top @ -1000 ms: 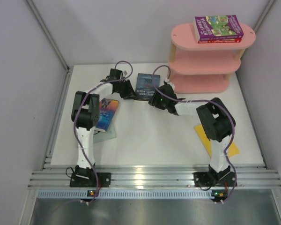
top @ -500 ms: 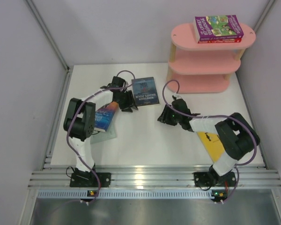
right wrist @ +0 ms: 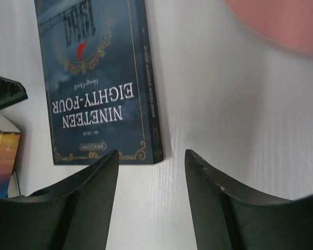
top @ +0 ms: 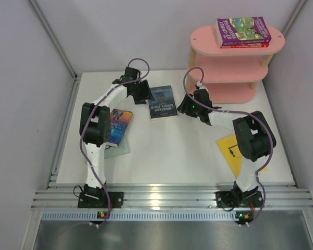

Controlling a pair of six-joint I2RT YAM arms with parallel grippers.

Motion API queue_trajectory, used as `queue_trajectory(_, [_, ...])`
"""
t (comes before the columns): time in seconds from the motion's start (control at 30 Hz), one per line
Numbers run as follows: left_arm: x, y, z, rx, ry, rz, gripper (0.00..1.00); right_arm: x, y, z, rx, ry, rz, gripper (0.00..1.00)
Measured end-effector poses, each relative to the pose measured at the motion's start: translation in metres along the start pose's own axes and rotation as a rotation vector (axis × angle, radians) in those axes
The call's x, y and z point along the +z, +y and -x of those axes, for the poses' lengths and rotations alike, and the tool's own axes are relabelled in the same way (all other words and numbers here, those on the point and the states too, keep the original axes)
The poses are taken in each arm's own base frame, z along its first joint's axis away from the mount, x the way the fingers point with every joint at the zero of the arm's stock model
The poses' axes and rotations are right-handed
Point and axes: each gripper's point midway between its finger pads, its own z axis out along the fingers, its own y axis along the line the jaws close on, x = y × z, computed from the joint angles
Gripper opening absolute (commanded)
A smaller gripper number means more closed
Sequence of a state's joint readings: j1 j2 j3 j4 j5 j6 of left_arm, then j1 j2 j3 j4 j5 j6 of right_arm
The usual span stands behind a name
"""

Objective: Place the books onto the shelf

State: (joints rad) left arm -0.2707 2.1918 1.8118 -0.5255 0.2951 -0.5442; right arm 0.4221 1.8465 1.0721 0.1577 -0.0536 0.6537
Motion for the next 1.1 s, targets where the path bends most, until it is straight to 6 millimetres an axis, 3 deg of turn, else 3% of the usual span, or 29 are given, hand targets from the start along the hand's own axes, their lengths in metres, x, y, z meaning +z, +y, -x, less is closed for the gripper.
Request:
queue_trajectory(0.1, [0.013,0.019,-0.002,-0.029,0.02,0.028,0.56,0.022,0.004,0.005,-0.009,0.001,0.01,0.53])
queue_trajectory(0.2, [0.027,0.035,-0.011,-0.053,0.055,0.047,0.54,0.037,0.001,-0.002,-0.015,0.022,0.014,0.51])
queue_trajectory(0.27, [0.029,0.035,-0.015,-0.066,0.07,0.02,0.49,0.042,0.0,-0.007,-0.019,0.031,0.021,0.44])
queue_trajectory(0.3, [0.031,0.033,-0.016,-0.064,0.07,0.003,0.4,0.042,0.001,-0.008,-0.022,0.032,0.022,0.38])
queue_trajectory(0.53, [0.032,0.024,-0.029,-0.071,0.078,-0.09,0.22,0.037,0.004,-0.021,-0.041,0.026,0.047,0.09])
queue_trajectory(0.67, [0.02,0.024,-0.051,-0.075,0.105,-0.087,0.19,0.009,0.0,-0.043,-0.037,0.055,0.061,0.07])
queue_trajectory(0.9, [-0.014,0.014,-0.13,-0.017,0.209,-0.038,0.25,-0.081,-0.035,-0.119,-0.016,0.187,-0.012,0.1])
queue_trajectory(1.0, [-0.028,0.005,-0.171,0.04,0.268,-0.014,0.38,-0.109,-0.044,-0.139,0.0,0.226,-0.03,0.16])
queue_trajectory(1.1, [-0.039,0.003,-0.195,0.08,0.307,0.017,0.5,-0.129,-0.046,-0.138,0.005,0.213,-0.032,0.25])
